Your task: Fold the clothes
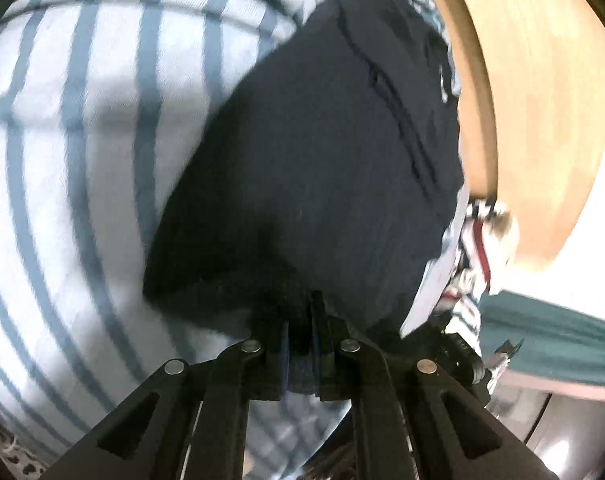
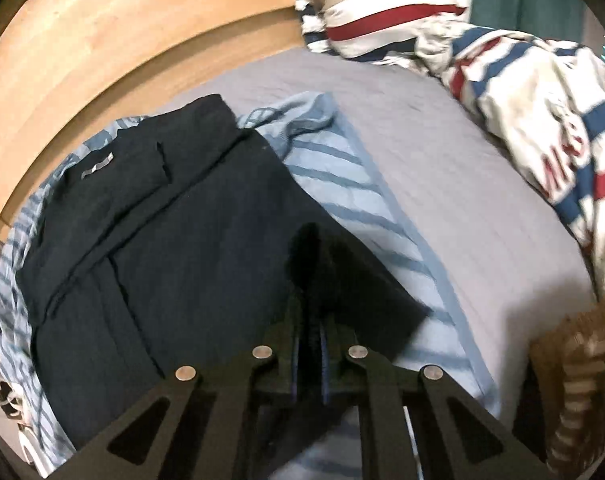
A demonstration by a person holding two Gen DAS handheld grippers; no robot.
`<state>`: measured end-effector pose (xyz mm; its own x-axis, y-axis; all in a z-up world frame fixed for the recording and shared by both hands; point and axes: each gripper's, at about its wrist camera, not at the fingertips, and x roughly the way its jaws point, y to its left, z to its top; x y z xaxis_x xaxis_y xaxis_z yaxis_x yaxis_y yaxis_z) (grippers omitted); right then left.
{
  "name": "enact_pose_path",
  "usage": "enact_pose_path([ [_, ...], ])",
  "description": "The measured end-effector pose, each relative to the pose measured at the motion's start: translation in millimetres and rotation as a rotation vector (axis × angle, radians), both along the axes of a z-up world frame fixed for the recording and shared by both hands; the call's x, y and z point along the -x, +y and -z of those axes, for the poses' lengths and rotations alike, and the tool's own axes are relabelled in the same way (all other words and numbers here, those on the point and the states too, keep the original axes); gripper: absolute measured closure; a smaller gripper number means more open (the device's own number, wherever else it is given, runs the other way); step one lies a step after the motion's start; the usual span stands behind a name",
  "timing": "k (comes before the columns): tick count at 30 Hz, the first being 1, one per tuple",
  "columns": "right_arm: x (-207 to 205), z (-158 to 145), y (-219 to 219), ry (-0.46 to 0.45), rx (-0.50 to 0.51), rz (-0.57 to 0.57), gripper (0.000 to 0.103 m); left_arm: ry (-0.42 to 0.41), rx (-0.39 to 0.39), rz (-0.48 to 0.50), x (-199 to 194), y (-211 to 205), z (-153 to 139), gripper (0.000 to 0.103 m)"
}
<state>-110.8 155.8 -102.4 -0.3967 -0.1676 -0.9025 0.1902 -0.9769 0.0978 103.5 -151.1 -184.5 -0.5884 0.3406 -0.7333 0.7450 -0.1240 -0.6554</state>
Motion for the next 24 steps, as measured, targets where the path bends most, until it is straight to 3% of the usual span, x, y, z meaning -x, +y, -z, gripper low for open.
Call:
enact_pose_path([
  [6,54,29,-49,-0.028,-0.019,-0.030,0.092,-0.070,0.075,-0.047,42,-20,15,0.094],
  [7,60,41,-55,-0.052,-0.018,-0.035,0.079,-0.084,0.084,-0.054,42,-23,16,0.094],
  [8,65,52,-61,-0.080,-0.016,-0.038,0.047,-0.088,0.084,-0.072,44,-25,18,0.094],
  [9,66,62,-62,-0.116,-0.012,-0.038,0.038,-0.073,0.073,-0.099,45,-27,20,0.093],
  [11,61,73,-59,-0.154,0.040,-0.021,0.039,-0.026,0.090,-0.147,43,-29,17,0.082],
  [13,45,69,-43,-0.136,0.140,0.021,0.037,0.015,0.156,-0.185,38,-30,5,0.052],
  [15,24,60,-25,-0.110,0.220,0.061,0.033,0.045,0.260,-0.230,27,-29,-13,0.034],
  [17,5,54,-10,-0.100,0.259,0.083,0.031,0.066,0.329,-0.273,3,-32,-29,0.034],
  [20,-15,53,12,-0.121,0.276,0.097,0.022,0.086,0.304,-0.249,-39,-43,-33,0.034],
  [24,-26,82,54,-0.262,0.443,0.208,0.021,0.089,0.055,-0.242,-53,-21,17,0.034],
])
